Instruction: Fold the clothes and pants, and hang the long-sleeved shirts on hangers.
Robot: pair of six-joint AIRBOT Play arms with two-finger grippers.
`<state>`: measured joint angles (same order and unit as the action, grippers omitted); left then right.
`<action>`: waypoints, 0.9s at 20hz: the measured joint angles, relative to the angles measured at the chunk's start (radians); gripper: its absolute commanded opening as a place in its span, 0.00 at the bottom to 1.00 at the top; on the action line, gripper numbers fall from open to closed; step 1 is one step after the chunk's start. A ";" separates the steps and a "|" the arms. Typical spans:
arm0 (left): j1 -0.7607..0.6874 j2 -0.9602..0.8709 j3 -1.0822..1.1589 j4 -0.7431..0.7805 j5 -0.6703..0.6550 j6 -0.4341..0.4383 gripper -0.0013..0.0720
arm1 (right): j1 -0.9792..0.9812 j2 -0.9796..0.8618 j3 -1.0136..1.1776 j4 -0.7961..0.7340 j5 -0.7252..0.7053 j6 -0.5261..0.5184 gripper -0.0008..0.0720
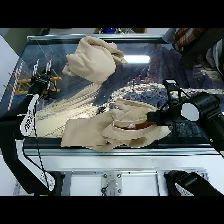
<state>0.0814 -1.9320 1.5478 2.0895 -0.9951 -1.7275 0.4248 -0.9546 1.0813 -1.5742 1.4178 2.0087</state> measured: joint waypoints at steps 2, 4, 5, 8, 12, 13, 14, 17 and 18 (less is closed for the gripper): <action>0.000 0.000 0.000 -0.005 -0.007 0.000 0.05 | 0.000 0.000 0.000 0.000 0.000 0.000 0.05; 0.000 0.008 0.000 -0.010 -0.015 0.000 0.05 | 0.000 0.000 0.000 0.000 0.000 0.000 0.05; -0.002 0.016 0.000 -0.014 -0.021 0.000 0.05 | 0.000 0.000 0.000 0.000 0.000 0.000 0.05; -0.008 0.068 -0.003 -0.041 -0.047 0.001 0.05 | 0.000 0.000 0.000 0.000 0.000 0.000 0.05; -0.026 0.193 -0.001 -0.022 -0.040 0.011 0.05 | 0.000 0.000 0.000 0.000 0.000 0.000 0.05; -0.035 0.227 -0.001 -0.021 -0.042 0.017 0.05 | 0.000 0.000 0.000 0.000 0.000 0.000 0.05; -0.046 0.262 0.000 -0.019 -0.042 0.017 0.05 | 0.000 0.000 0.000 0.000 0.000 0.000 0.05; -0.088 0.354 -0.001 -0.017 -0.054 0.034 0.05 | 0.000 0.000 0.000 0.000 0.000 0.000 0.05; -0.107 0.386 -0.001 -0.017 -0.056 0.044 0.05 | 0.000 0.000 0.000 0.000 0.000 0.000 0.05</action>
<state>-0.0254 -1.5463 1.5471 2.0727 -1.0515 -1.6833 0.4248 -0.9546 1.0813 -1.5738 1.4181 2.0090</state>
